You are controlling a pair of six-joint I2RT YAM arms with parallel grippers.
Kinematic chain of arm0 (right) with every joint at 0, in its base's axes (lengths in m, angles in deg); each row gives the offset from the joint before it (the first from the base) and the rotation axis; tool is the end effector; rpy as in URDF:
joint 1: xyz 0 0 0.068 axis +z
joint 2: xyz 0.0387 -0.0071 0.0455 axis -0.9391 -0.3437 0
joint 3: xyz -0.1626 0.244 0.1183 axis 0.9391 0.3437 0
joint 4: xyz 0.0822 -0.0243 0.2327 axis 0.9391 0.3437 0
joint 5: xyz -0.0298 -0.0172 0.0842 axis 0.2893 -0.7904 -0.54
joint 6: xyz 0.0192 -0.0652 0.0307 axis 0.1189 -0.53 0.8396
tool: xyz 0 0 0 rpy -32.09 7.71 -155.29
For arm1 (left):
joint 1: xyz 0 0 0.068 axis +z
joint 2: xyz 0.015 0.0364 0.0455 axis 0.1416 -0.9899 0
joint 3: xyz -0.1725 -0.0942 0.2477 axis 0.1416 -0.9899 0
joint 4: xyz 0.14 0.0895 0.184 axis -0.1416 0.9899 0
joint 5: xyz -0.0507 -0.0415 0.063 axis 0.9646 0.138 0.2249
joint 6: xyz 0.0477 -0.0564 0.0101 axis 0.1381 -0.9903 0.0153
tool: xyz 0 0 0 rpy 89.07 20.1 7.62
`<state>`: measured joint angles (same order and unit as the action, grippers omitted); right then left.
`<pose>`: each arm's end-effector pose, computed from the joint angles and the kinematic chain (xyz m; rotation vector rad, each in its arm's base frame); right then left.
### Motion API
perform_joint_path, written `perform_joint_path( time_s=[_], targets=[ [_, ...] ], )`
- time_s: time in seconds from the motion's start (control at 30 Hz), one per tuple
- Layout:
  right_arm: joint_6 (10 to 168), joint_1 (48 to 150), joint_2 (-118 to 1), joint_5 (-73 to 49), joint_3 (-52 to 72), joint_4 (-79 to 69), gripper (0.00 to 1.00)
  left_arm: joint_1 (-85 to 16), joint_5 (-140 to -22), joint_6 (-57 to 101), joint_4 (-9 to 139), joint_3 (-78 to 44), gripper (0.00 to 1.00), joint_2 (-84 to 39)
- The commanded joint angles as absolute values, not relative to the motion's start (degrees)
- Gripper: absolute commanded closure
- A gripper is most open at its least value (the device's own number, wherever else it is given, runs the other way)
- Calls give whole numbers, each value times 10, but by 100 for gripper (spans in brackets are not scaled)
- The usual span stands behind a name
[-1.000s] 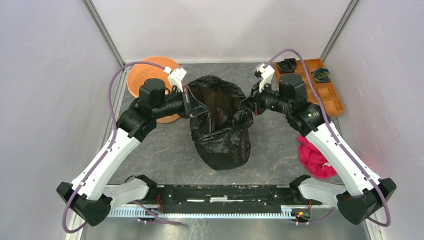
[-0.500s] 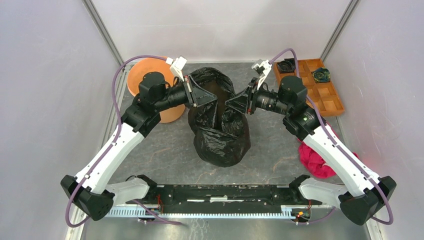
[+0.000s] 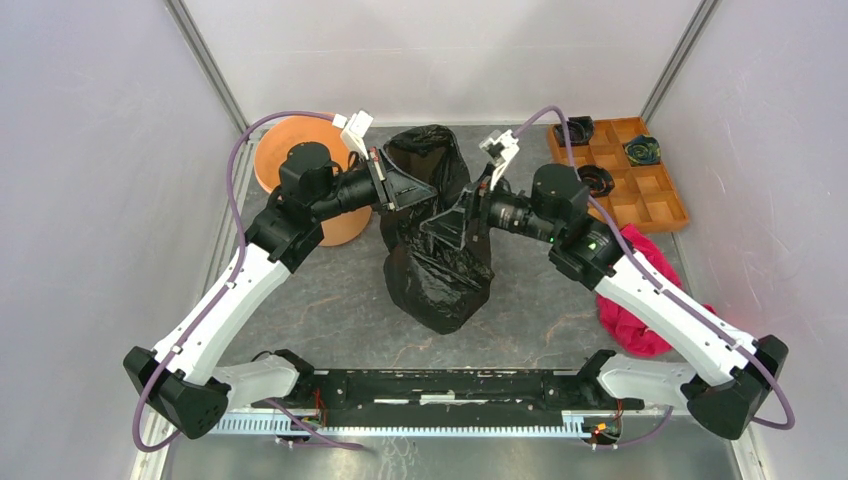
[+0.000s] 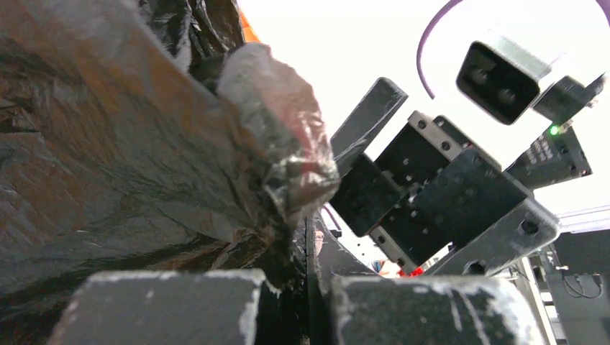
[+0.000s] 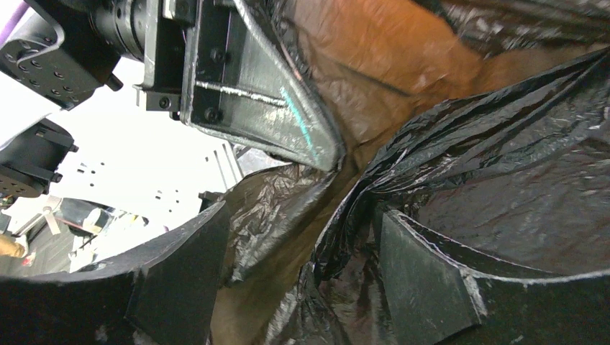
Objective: Put the trash bags into the trash bin
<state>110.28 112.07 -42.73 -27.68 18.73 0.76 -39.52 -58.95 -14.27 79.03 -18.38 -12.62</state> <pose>0.1689 0.1869 0.4489 -0.5545 1.7257 1.2470 0.1937 -0.1550 0.4595 0.1796 1.8986 -1.4270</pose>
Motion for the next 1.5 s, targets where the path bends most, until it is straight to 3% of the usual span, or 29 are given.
perform_joint_path(
  time_s=[0.0, 0.2, 0.33, 0.5, 0.67, 0.87, 0.97, 1.3, 1.47],
  targets=[
    [1080, 1165, -437, -155, 159, 27, 15, -397, -584, -173, 760, -166, 98, -124],
    [1084, 1190, -446, -93, 181, -11, 16, -399, -585, -176, 760, -176, 95, -119],
    [1079, 1195, -454, -67, 188, -13, 39, -400, -583, -175, 760, -179, 93, -117],
    [1068, 1195, -451, -26, 197, -10, 75, -399, -588, -162, 774, -176, 88, -113],
    [1061, 1195, -443, 6, 207, 0, 98, -399, -608, -118, 826, -150, 67, -116],
    [1048, 1192, -419, 81, 221, 31, 100, -399, -667, -57, 904, -115, 25, -104],
    [1045, 1187, -406, 110, 228, 43, 100, -399, -687, -36, 930, -103, 13, -97],
    [1037, 1127, -359, 110, 259, 71, 100, -398, -850, 72, 1055, -59, 0, -91],
    [1023, 1112, -325, 106, 279, 67, 100, -389, -970, 142, 1116, -6, 0, -138]
  ],
)
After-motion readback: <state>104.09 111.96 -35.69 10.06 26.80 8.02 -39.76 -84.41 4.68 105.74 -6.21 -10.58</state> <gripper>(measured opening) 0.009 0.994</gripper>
